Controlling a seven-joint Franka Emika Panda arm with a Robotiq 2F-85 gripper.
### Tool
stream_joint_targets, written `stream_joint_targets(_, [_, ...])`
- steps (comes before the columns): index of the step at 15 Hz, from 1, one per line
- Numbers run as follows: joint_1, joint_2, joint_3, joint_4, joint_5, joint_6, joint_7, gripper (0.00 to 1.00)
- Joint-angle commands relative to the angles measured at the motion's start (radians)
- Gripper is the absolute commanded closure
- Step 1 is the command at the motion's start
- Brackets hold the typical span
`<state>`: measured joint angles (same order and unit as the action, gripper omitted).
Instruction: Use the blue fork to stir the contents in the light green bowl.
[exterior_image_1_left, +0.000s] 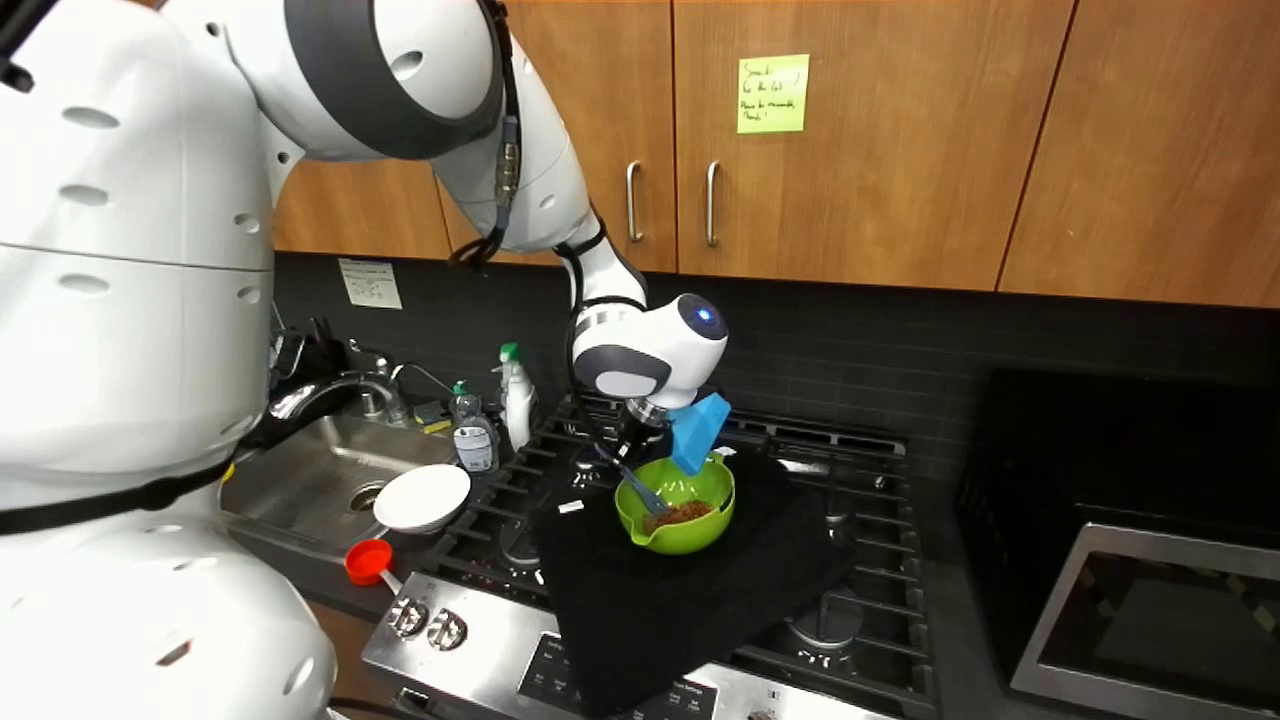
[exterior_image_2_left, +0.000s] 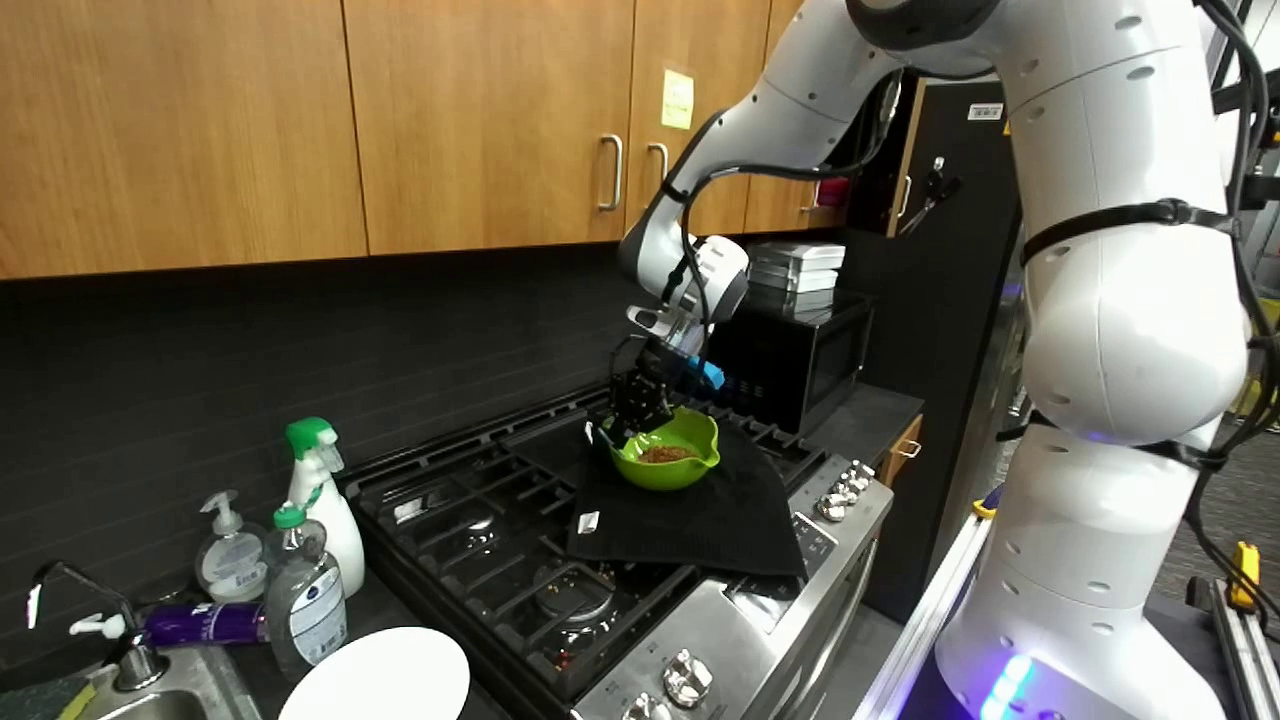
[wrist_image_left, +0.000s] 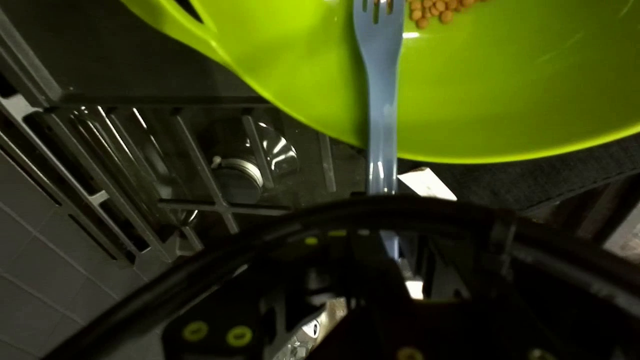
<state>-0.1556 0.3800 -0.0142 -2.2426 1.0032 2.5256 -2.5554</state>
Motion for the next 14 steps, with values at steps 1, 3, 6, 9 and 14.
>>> stream_joint_targets(1, [-0.035, 0.032, -0.009, 0.047, -0.013, -0.024, -0.038, 0.95])
stream_joint_targets(3, [-0.054, 0.042, -0.016, 0.061, -0.015, -0.027, -0.056, 0.95])
stream_joint_targets(6, [-0.116, 0.047, 0.025, 0.082, -0.042, -0.028, -0.046, 0.95])
stream_joint_targets(9, [-0.192, 0.059, 0.085, 0.096, -0.076, -0.017, -0.045, 0.95])
stream_joint_targets(14, [-0.352, 0.079, 0.161, 0.135, -0.104, -0.05, -0.045, 0.95])
